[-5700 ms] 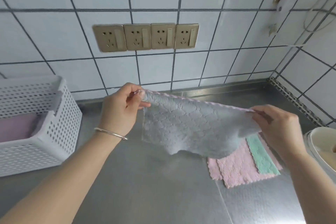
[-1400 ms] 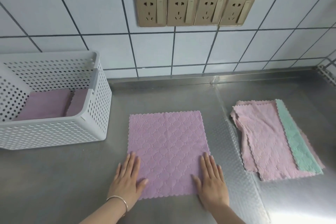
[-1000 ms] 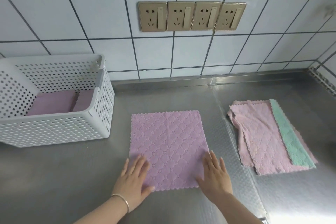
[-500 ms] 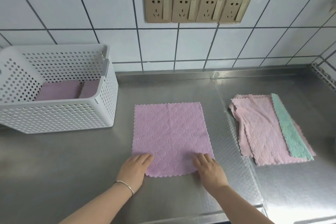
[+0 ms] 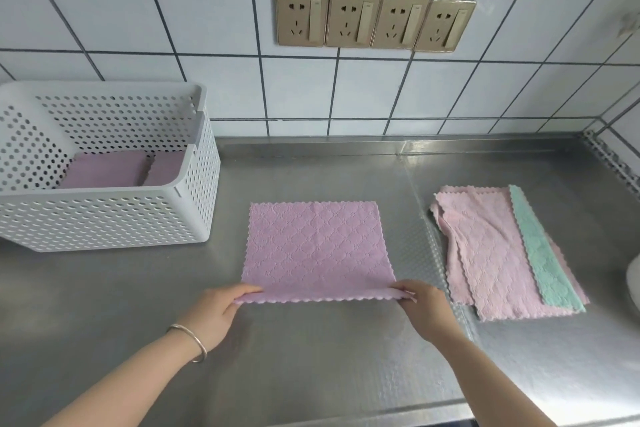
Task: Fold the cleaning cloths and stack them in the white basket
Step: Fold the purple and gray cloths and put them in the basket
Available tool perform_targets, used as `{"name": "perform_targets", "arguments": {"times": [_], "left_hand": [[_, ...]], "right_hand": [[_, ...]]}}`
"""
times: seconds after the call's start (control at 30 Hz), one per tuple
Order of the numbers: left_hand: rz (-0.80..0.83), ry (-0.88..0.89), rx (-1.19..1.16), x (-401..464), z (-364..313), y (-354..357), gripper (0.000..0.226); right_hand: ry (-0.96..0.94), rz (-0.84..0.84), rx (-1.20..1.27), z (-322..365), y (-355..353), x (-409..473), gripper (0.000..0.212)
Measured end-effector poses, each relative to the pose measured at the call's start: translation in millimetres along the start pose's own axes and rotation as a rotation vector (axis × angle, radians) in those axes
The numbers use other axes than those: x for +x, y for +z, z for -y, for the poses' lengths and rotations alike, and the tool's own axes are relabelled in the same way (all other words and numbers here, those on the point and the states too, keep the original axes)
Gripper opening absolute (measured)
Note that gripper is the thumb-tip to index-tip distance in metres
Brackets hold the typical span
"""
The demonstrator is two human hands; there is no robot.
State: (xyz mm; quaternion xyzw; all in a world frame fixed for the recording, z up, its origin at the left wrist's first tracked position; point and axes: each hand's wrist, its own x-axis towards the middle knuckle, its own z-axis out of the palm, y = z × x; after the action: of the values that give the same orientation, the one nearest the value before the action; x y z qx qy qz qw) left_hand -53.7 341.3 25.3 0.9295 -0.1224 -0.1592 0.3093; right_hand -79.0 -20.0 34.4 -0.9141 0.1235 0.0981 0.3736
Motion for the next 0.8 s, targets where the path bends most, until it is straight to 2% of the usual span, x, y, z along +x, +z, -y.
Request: {"name": "perform_targets", "arguments": {"times": [0.13, 0.3, 0.43, 0.5, 0.57, 0.63, 0.73, 0.8], "left_hand": [[0.112, -0.042, -0.032, -6, -7, -16, 0.044], [0.364, -0.137, 0.093, -15, -8, -14, 0.034], [0.635, -0.144, 0.206, -17, -14, -13, 0.035], [0.694, -0.149, 0.211, -16, -17, -15, 0.031], [0.651, -0.164, 0.18, -11, -17, -19, 0.015], [0.528, -0.204, 0.106, -4, -14, -23, 0.019], [0.336, -0.297, -0.086, 7, -11, -28, 0.02], [0.199, -0.324, -0.213, 15, -12, -26, 0.013]], "right_hand": [[0.011, 0.134, 0.166, 8, -13, -7, 0.03], [0.046, 0.409, -0.088, 9, -20, -11, 0.016], [0.065, 0.623, -0.279, 0, -16, -12, 0.014], [0.086, 0.672, -0.288, -2, -15, -10, 0.016], [0.115, 0.662, -0.219, 2, -16, -7, 0.025], [0.168, 0.573, -0.113, 5, -15, -1, 0.029], [0.222, 0.339, 0.044, 2, -10, 13, 0.014], [0.251, 0.246, 0.06, 1, -3, 24, 0.016]]}}
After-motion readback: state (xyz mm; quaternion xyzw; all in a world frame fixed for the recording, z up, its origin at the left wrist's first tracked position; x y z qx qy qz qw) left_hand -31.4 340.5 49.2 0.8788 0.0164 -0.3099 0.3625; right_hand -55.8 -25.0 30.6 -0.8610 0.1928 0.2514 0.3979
